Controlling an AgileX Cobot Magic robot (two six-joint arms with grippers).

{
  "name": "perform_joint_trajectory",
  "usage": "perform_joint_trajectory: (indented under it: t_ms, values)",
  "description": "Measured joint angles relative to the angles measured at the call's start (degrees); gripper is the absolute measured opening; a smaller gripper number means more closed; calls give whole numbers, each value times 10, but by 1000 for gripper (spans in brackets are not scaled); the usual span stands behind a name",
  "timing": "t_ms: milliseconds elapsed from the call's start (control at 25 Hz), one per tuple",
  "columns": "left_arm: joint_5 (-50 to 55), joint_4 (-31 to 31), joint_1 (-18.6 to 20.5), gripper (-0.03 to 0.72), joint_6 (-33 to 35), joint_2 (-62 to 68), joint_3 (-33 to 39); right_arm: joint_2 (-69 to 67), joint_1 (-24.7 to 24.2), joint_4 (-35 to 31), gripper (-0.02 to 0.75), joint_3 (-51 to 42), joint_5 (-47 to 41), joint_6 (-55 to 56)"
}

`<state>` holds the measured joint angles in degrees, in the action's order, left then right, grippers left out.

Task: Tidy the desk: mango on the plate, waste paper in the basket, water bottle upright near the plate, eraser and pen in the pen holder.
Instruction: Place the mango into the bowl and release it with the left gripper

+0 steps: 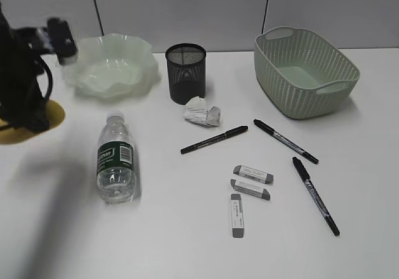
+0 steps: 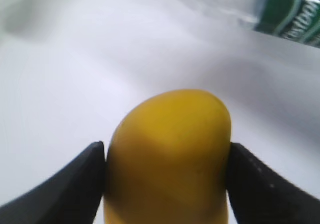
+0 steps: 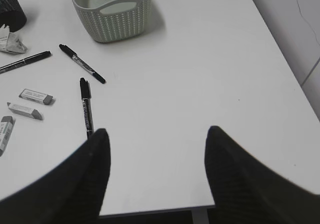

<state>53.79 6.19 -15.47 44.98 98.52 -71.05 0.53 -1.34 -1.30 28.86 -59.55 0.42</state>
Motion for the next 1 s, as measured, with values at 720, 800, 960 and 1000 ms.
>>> perform_joint_trajectory:
  t_ms: [720,800,960,1000]
  values:
    - [-541,-467,73,544,-60,65,-129,0,0,0,468,0,0,0]
    - [-546,-471,68,544,-60,97,-142,0,0,0,468,0,0,0]
    - [-553,-470,50,544,-60,150,-167,0,0,0,467,0,0,0]
    - [-553,-468,46,544,-60,163,-173,0,0,0,467,0,0,0]
